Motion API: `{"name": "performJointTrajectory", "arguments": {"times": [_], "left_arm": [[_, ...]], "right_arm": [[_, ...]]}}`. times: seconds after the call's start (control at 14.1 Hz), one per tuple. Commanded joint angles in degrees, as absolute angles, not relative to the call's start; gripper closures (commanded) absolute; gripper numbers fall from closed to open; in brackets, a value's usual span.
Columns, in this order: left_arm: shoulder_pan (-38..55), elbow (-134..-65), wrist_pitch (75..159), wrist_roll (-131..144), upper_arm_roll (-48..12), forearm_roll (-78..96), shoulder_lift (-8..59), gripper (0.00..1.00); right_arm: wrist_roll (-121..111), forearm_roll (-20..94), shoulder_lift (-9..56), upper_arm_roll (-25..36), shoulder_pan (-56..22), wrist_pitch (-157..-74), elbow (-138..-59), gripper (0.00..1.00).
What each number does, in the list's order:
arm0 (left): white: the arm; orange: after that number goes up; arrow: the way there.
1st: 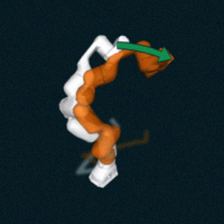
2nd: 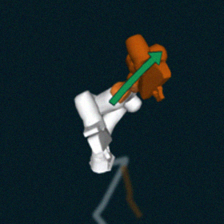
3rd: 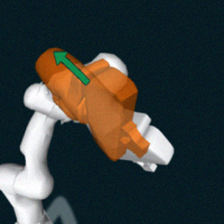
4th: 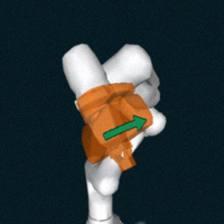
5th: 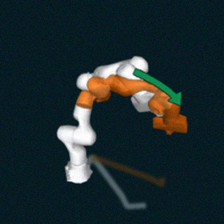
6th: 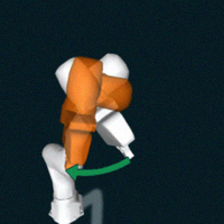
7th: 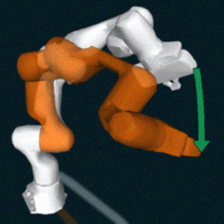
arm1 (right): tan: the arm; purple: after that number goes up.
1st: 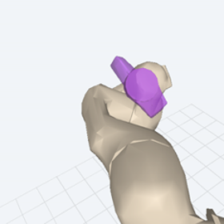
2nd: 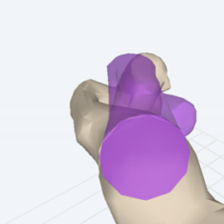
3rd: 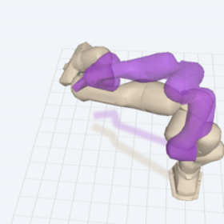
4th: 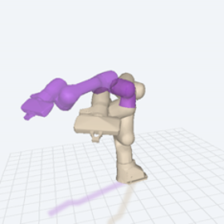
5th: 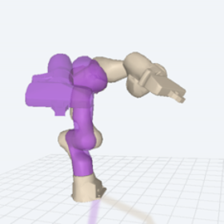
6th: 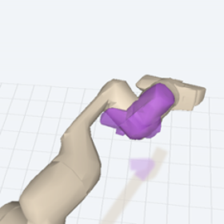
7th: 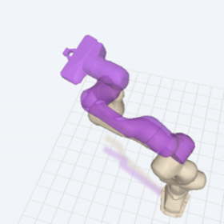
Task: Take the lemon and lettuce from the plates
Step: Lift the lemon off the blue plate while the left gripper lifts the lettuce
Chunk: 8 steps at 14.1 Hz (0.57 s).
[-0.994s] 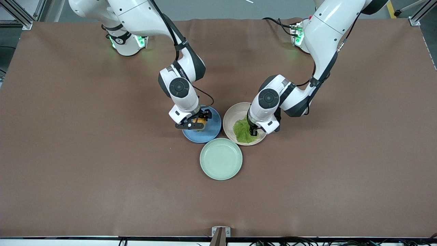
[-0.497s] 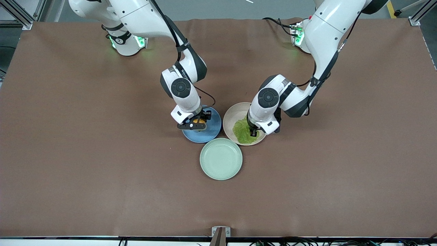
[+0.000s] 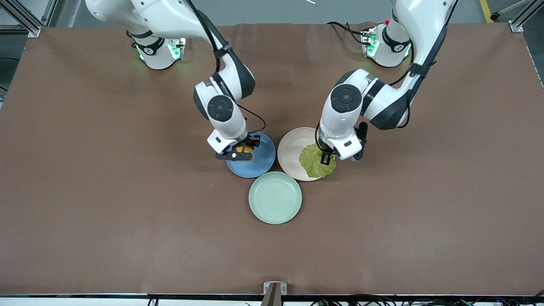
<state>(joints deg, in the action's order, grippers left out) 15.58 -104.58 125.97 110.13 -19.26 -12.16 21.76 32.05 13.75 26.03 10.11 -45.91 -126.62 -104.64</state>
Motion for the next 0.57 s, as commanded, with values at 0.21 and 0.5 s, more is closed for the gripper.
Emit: {"name": "performJointTrajectory", "arguments": {"times": [0.21,0.5], "left_arm": [[5.2,-105.9,124.4,87.9,-19.3,-12.8,17.1,1.0],[-4.7,-106.3,125.0,75.7,-19.3,-12.1,21.1,0.99]], "right_arm": [[19.7,8.4,12.1,14.2,-34.5,-110.2,-107.0,0.74],[4.8,3.5,12.7,14.8,-22.4,-109.9,-107.1,0.74]]}}
